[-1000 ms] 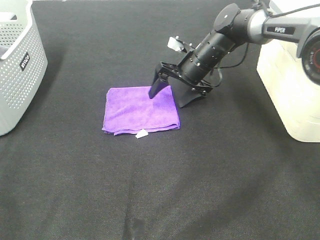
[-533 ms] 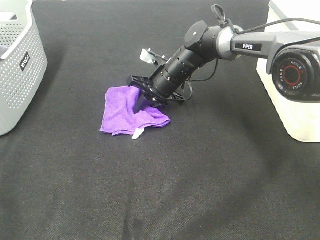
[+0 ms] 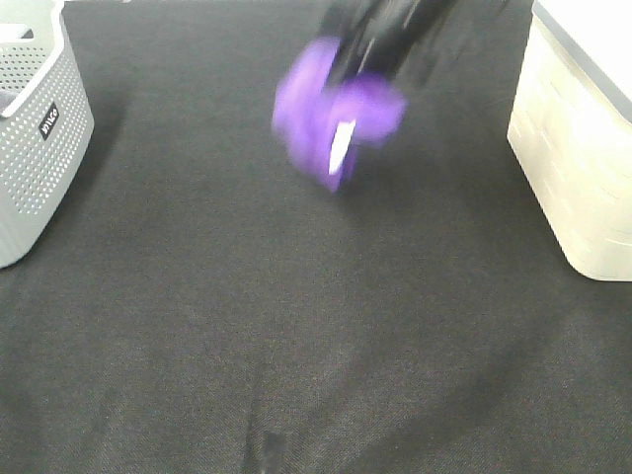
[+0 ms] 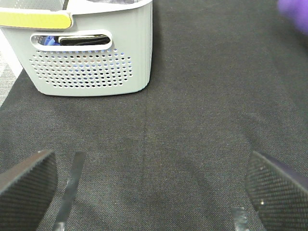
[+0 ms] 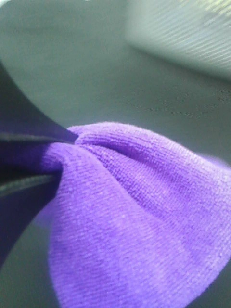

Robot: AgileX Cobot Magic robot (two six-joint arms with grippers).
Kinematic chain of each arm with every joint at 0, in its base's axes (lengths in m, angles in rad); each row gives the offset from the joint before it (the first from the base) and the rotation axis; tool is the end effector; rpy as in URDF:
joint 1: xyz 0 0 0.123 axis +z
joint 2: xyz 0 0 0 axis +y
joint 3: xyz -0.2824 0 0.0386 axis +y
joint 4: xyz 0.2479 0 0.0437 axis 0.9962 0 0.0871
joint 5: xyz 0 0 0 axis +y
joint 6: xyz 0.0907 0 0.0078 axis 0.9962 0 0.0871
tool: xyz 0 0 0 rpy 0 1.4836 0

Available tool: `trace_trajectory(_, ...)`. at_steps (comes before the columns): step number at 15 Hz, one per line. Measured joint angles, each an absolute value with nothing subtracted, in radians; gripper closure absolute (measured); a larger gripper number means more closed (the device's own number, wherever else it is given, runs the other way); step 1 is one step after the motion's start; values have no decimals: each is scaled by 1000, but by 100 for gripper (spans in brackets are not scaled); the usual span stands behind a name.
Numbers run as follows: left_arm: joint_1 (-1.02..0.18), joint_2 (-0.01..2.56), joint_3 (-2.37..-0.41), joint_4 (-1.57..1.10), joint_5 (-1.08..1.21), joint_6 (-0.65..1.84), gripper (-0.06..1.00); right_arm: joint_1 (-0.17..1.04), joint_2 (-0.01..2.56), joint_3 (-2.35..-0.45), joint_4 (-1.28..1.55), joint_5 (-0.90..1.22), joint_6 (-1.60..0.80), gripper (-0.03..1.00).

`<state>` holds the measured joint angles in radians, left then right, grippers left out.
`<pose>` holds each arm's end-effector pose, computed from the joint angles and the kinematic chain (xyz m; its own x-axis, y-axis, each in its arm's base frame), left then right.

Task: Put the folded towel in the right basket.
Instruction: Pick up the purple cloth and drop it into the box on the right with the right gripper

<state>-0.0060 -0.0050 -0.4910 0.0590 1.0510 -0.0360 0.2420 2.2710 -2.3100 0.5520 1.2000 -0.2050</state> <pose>-0.0042 0.0047 0.2756 -0.4500 -0.0040 -0.8930 -0.0427 0.9989 0.0171 0.4740 0.1629 0.2998 -0.8320 -0.1923 -0.5204 -0.4469 0.7882 0.4231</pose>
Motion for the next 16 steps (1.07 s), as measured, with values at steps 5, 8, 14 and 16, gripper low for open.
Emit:
trace_trajectory(5, -6, -5, -491, 59, 1051, -36, -4, -119, 2054, -2408, 401, 1204, -180, 86)
trace_trajectory(8, -6, -5, -491, 59, 1051, -36, -4, -214, 2064, -2408, 291, 1211, -156, 86)
trace_trajectory(14, -6, -5, -491, 59, 1051, -36, -4, -246, 2130, -2256, 145, 1220, -84, 18)
trace_trajectory(16, -6, -5, -491, 59, 1051, -36, -4, -246, 2143, -2240, 195, 1221, -111, 3)
